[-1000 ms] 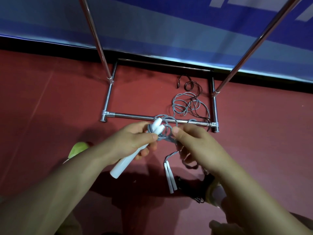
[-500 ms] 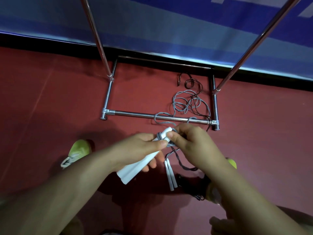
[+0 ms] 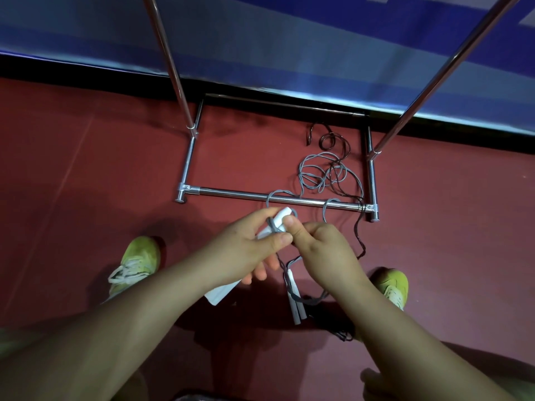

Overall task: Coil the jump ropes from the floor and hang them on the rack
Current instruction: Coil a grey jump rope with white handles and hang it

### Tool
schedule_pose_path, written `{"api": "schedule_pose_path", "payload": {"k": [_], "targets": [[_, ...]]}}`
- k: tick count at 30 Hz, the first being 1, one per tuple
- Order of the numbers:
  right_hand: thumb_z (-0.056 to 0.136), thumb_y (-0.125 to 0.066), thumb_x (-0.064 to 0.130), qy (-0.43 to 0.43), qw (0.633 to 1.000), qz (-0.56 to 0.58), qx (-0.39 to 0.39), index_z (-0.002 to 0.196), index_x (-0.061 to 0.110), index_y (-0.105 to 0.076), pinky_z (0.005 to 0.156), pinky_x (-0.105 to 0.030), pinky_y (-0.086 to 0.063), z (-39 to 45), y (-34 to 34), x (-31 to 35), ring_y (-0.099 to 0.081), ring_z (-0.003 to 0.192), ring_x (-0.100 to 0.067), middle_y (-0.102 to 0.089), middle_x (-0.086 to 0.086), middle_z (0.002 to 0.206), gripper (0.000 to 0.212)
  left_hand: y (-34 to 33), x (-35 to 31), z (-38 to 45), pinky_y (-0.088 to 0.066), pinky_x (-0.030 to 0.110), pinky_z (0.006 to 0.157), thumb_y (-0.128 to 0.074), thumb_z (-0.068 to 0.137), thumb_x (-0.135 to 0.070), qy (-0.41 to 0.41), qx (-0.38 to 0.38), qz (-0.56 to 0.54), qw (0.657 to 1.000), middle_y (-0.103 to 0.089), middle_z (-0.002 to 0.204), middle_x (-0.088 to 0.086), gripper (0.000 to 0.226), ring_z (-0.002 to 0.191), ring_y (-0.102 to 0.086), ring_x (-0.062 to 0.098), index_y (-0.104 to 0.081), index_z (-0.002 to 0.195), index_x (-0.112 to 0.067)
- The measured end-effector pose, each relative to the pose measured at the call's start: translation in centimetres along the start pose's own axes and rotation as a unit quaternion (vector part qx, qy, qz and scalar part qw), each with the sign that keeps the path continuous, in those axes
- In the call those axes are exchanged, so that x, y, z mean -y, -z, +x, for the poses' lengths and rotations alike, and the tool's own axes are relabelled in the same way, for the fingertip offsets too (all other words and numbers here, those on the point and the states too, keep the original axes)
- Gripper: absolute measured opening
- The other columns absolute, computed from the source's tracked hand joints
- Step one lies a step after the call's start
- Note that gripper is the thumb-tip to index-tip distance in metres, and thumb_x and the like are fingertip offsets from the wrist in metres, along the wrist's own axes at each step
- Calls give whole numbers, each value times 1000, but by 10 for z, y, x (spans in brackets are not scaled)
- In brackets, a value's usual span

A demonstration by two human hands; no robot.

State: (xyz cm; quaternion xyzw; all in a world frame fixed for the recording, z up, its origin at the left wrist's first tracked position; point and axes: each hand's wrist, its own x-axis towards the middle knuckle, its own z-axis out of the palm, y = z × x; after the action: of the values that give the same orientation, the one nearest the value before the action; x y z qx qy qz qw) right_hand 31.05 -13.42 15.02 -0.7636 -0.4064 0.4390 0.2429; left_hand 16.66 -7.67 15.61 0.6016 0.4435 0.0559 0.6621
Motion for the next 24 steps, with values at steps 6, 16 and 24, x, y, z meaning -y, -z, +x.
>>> {"api": "schedule_pose_path", "payload": {"k": [6, 16, 24], "targets": [[94, -47, 52, 12, 1000, -15, 22, 52, 18, -32, 44, -21, -25, 1, 1, 0, -29, 41, -9, -29, 8, 37, 56, 0, 3, 1, -39, 20, 41, -50, 94, -36, 6, -7, 23, 1000, -62, 61, -4, 3, 46, -54, 10, -53, 95, -36], [92, -60, 27, 134, 970, -150, 137, 100, 20, -62, 56, -17, -34, 1, 26, 2, -41, 54, -3, -48, 11, 65, 11, 17, 0, 7, -41, 24, 45, -50, 95, -36, 21, -72, 44, 996, -62, 59, -6, 7, 47, -54, 11, -53, 98, -31], [89, -63, 16, 196, 970, -133, 60, 83, 41, -54, 57, -16, -44, -10, 45, 13, -61, 58, -4, -60, 16, 65, 27, 21, 4, 9, -42, 24, 48, -49, 94, -38, 48, -53, 101, 992, -58, 63, -6, 12, 51, -50, 14, -52, 96, -26]]}}
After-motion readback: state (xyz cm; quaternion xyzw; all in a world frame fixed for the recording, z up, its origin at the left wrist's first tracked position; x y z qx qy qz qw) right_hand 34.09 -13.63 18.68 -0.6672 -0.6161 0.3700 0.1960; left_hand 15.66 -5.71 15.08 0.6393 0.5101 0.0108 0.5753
